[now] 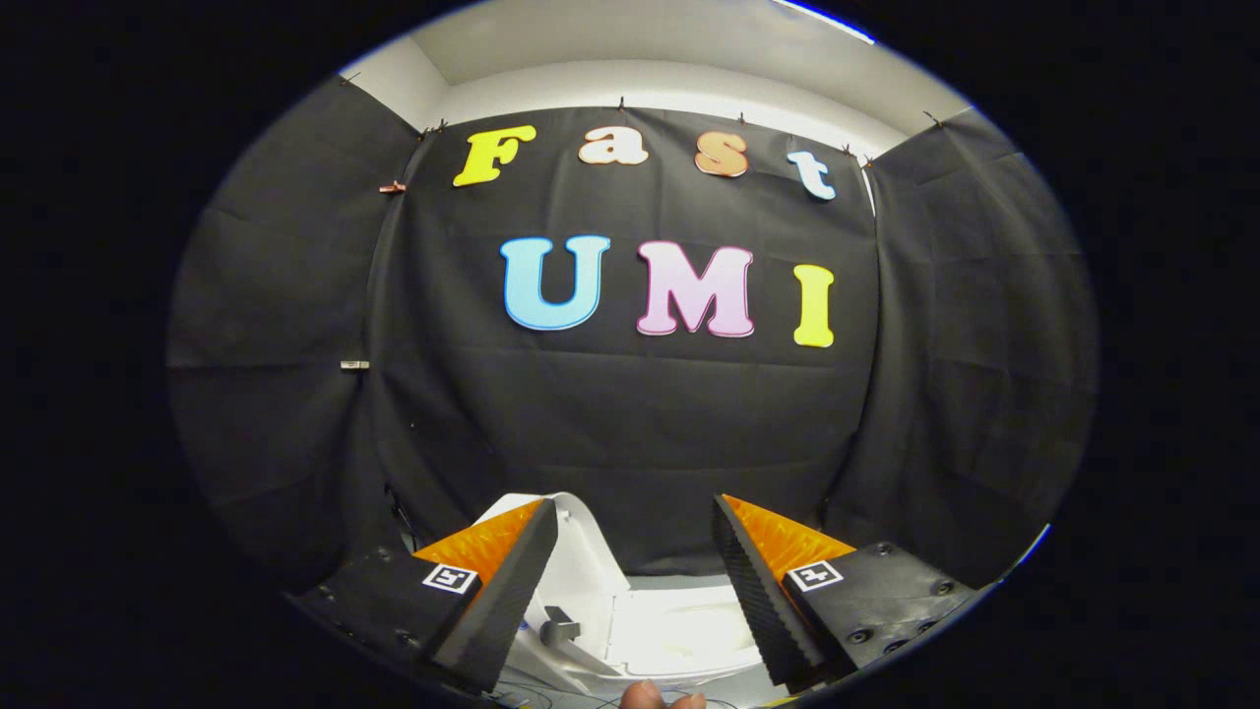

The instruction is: Open the toilet lid.

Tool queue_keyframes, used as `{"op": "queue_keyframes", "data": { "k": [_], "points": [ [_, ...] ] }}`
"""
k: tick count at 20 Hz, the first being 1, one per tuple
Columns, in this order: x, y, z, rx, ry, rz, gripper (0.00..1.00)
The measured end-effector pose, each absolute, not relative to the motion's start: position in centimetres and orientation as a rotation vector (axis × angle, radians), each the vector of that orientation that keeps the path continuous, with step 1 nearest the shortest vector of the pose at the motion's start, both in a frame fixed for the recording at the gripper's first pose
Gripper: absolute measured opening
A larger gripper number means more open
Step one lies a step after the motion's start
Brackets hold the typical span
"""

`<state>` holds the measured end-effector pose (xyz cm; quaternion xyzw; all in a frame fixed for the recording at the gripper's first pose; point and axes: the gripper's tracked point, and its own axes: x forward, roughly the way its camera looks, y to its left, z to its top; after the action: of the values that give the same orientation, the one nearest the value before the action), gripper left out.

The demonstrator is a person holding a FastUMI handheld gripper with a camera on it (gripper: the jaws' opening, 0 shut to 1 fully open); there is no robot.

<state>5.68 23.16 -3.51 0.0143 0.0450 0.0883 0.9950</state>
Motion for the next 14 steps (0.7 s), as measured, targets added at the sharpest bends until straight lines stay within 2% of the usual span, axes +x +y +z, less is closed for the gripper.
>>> {"op": "queue_keyframes", "data": {
  "k": [4,14],
  "points": [
    [5.1,19.5,0.6,0.031,0.033,0.135,0.98],
    [3.5,17.2,5.3,0.065,-0.009,0.167,0.98]
  ]
}}
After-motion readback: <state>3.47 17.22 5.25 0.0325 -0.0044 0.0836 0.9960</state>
